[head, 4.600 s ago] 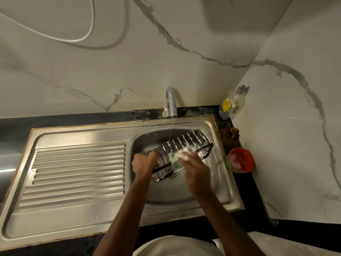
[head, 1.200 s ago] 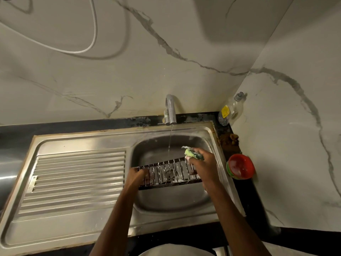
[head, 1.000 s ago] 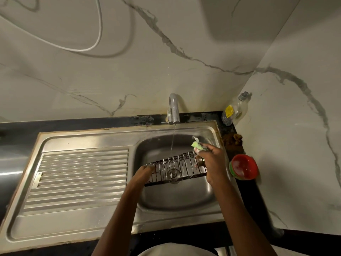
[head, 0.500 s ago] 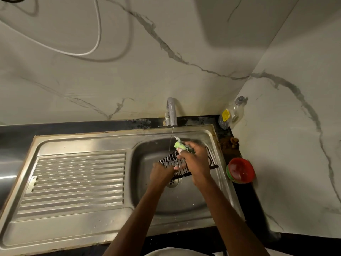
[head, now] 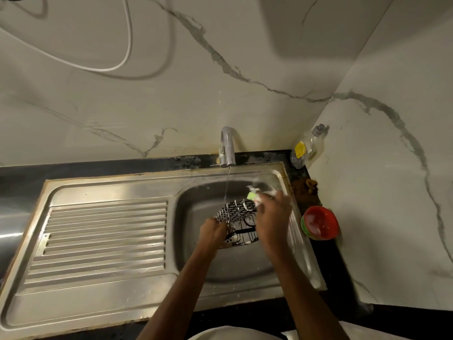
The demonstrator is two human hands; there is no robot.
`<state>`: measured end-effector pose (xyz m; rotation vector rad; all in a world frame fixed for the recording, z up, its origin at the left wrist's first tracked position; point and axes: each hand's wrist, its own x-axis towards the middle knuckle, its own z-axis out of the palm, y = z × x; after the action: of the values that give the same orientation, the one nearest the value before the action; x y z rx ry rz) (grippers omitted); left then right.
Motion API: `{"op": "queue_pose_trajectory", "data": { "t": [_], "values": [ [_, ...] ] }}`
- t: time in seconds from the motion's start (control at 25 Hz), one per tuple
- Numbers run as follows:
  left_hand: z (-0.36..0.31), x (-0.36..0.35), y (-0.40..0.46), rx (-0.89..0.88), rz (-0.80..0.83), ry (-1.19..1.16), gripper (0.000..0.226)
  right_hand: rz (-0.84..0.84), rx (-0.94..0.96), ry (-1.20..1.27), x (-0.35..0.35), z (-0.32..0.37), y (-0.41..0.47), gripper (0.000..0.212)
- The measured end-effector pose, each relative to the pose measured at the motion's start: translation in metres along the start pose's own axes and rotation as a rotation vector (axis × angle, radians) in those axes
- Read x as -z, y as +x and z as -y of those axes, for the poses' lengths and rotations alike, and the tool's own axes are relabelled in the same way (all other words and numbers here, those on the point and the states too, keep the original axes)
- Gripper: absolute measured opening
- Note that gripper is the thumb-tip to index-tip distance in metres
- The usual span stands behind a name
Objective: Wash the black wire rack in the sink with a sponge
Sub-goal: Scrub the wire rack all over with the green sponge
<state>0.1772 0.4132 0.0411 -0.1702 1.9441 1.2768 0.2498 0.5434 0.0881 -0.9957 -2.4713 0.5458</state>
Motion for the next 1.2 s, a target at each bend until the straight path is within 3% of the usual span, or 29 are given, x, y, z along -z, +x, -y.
{"op": "queue_pose_trajectory", "data": {
  "t": [0.2,0.28,0.36,0.44,0.6,0.8,0.96,1.12,1.2],
  "values": [
    [-0.011,0.001,-0.01,0.026,-0.043,-0.08,0.017,0.096,0.457,0.167,0.002,0.022,-0.025,0.038],
    [-0.009,0.003,-0.009,0.025,-0.042,-0.113,0.019,0.083,0.425,0.197,0.013,0.001,-0.004,0.043],
    [-0.01,0.005,-0.012,0.006,-0.043,-0.094,0.02,0.004,0.271,0.164,0.02,-0.021,0.009,0.048],
    [-0.014,0.006,-0.014,-0.013,-0.066,-0.083,0.018,-0.05,0.186,0.159,0.016,-0.014,0.007,0.043],
    [-0.005,0.002,0.005,-0.079,-0.164,-0.016,0.042,0.008,0.428,0.094,0.006,0.027,-0.014,0.042],
    [-0.019,0.007,-0.015,-0.07,-0.215,0.077,0.045,-0.022,0.638,-0.089,0.024,0.012,-0.066,0.035],
    [-0.021,0.006,-0.016,-0.018,-0.218,-0.003,0.031,-0.192,0.475,-0.117,0.023,0.006,-0.045,0.031],
    [-0.02,0.006,-0.012,-0.029,-0.198,-0.078,0.035,-0.203,0.643,-0.149,0.012,0.002,-0.055,0.024],
    [-0.017,0.007,-0.011,-0.035,-0.22,-0.06,0.038,-0.219,0.467,-0.108,0.022,-0.017,-0.034,0.023]
  ]
}}
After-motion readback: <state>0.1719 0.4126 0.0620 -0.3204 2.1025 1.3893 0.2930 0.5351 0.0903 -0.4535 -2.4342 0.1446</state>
